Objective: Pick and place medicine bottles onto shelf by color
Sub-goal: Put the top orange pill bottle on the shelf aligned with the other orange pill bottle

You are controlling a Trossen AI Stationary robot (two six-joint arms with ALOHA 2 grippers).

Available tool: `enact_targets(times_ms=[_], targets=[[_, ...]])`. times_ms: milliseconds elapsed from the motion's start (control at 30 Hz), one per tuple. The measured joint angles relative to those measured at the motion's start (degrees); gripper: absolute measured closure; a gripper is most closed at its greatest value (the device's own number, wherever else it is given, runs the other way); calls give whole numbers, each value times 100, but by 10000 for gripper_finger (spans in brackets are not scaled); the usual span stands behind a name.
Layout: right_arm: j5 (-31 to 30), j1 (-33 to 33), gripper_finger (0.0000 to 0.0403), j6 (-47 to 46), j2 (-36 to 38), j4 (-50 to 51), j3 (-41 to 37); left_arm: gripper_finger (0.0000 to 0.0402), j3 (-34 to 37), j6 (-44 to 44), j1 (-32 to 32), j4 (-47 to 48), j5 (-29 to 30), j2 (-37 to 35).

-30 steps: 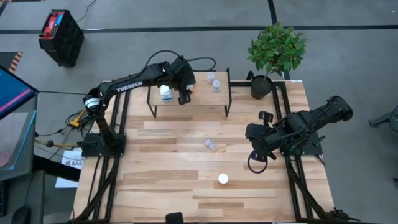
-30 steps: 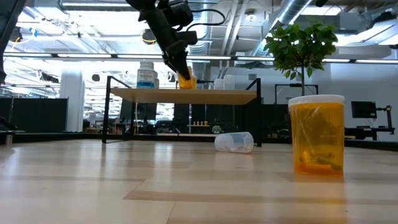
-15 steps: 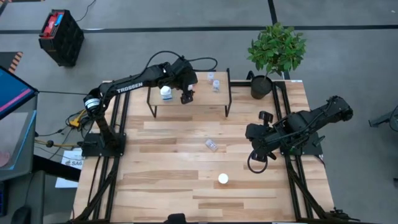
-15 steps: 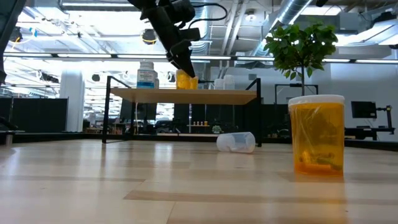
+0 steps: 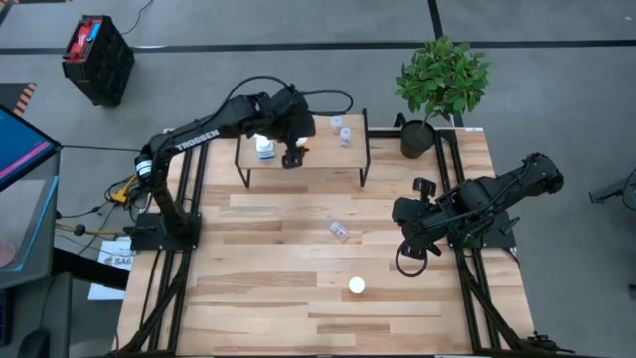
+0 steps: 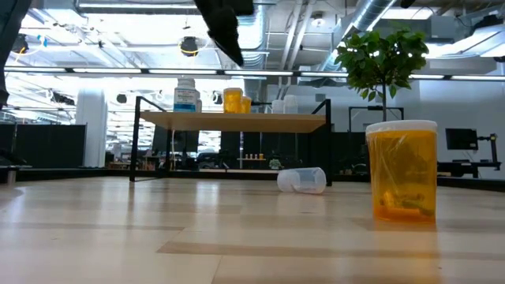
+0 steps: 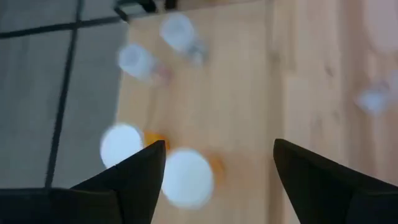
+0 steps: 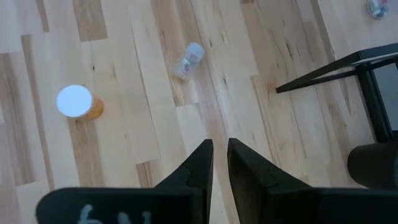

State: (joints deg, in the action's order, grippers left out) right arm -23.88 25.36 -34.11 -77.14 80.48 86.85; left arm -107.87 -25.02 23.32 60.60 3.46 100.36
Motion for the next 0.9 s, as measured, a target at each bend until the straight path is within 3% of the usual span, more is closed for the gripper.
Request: enact_targets(times_ms=[133,233,567,900], targets=[[0,2,333,0,0,0,0,125,-213,-13,-56,1137,-1,-5],[-2,0,333,1,0,0,0,136,6,176,-15,1525,-3,-11],[-2,2,333,-39,0,-19,0,167,930,46,17,775,45,8],[-1,2,333,-44,0,-19,0,168,985,-308,86,188,181,6]])
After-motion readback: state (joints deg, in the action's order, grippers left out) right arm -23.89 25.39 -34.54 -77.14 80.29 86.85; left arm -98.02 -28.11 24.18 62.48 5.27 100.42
